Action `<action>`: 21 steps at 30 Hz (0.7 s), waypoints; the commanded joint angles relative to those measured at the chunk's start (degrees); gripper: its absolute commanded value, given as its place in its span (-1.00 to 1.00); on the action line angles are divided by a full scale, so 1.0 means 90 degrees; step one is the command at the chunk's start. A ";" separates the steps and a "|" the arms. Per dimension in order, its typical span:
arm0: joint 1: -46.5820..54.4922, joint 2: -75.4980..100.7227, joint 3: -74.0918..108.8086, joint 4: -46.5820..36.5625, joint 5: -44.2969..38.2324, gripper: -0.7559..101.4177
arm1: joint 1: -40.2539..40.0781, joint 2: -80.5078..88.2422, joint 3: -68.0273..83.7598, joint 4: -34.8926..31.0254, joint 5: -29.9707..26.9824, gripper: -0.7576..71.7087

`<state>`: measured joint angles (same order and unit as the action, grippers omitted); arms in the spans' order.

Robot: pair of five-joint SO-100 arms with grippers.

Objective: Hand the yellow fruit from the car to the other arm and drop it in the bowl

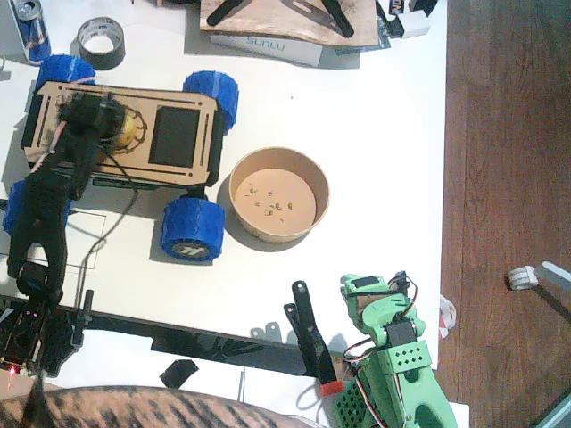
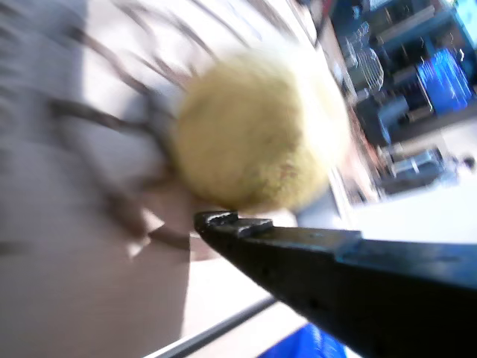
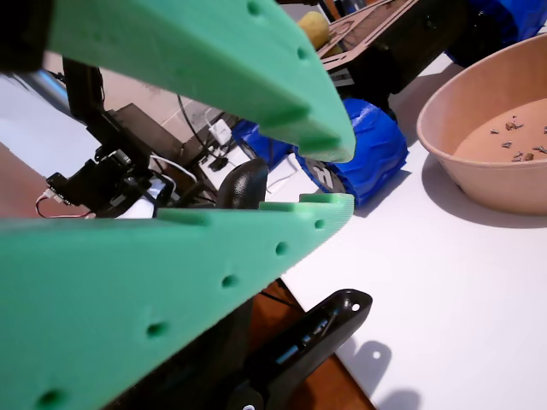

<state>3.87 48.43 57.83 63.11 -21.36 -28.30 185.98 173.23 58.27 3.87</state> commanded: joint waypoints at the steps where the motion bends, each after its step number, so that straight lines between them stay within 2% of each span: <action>1: 0.0098 0.0088 -0.0312 -0.0127 -0.0010 0.00 | -0.0059 0.0039 -0.0039 -0.0137 -0.0068 -0.98; 8: 0.0059 0.0078 -0.0312 -0.0137 -0.0010 -0.07 | -0.0059 0.0039 -0.0039 -0.0137 -0.0068 -0.98; 9: 0.0059 0.0078 -0.0312 -0.0137 -0.0010 -0.17 | -0.0059 0.0039 -0.0039 -0.0137 -0.0068 -0.98; 12: 0.0049 0.0078 -0.0312 -0.0166 0.0020 -0.67 | -0.0059 0.0039 -0.0039 -0.0137 -0.0068 -0.98; 13: 0.0049 0.0078 -0.0312 -0.0166 0.0020 -0.75 | -0.0059 0.0039 -0.0039 -0.0137 -0.0068 -0.98; 21: 0.0049 0.0078 -0.0312 -0.0127 -0.0010 -0.95 | -0.0059 0.0039 -0.0039 -0.0137 -0.0068 -0.98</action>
<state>3.96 48.16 57.13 62.40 -21.36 -28.30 185.98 173.23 58.27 3.87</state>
